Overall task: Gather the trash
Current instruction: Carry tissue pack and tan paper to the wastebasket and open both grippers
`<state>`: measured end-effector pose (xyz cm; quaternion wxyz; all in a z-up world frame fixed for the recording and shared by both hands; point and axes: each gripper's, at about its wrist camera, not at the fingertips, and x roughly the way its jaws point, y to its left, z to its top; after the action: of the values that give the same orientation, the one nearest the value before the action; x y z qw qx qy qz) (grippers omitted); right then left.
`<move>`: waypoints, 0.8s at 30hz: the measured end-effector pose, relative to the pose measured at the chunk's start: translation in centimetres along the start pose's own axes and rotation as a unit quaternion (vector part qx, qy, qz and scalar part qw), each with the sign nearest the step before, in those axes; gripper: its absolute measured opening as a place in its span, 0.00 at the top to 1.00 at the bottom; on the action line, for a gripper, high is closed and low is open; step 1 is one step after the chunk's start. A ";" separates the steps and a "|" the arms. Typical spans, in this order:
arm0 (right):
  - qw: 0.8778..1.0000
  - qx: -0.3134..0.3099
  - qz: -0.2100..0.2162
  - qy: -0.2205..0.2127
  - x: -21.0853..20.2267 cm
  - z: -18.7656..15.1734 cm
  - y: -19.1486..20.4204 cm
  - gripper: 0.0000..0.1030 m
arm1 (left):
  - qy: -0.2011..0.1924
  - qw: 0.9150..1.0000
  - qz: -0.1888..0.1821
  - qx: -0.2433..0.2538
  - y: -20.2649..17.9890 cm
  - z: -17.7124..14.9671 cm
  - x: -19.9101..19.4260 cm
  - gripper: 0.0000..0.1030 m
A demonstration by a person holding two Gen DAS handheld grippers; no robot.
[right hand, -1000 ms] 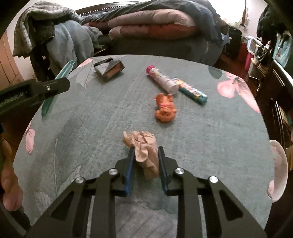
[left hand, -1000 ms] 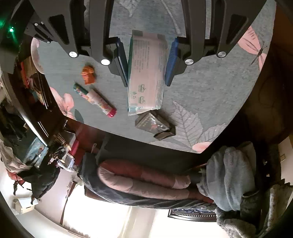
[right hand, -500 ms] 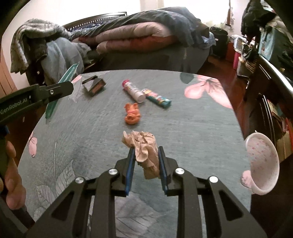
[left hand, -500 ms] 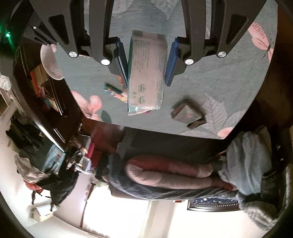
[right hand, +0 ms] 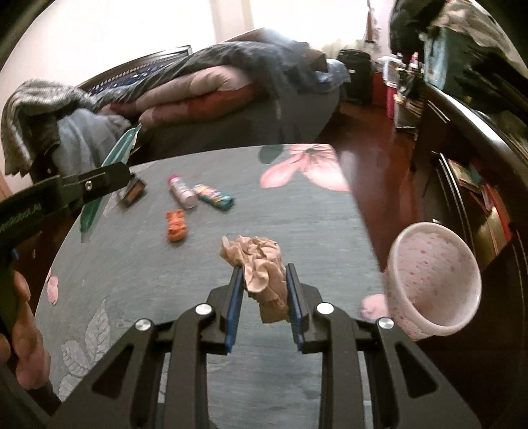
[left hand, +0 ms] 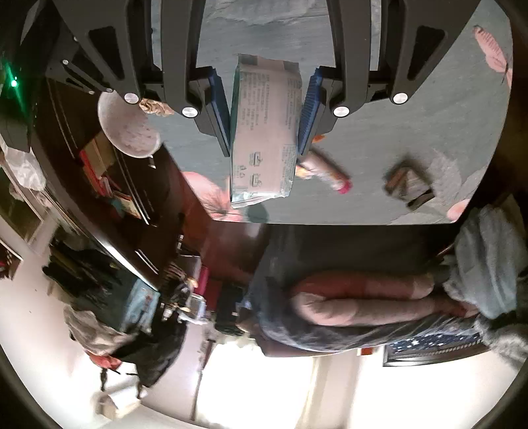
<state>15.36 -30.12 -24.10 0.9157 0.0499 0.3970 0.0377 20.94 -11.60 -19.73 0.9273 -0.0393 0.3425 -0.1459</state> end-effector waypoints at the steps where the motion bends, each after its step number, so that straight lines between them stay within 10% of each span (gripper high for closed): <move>1: 1.000 0.005 -0.003 -0.002 -0.1 -0.1 -0.5 0.74 | 0.001 1.000 -0.004 0.005 -0.7 0.0 0.1 0.62; 24: 0.979 0.166 -0.118 -0.029 -3.8 -3.2 -18.4 0.73 | 0.036 0.984 -0.118 0.125 -17.1 0.1 6.2 0.62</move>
<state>10.95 -48.55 -25.70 0.9036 0.1554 0.3745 -0.1382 21.30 -29.74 -20.56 0.8884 0.0416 0.3473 -0.2973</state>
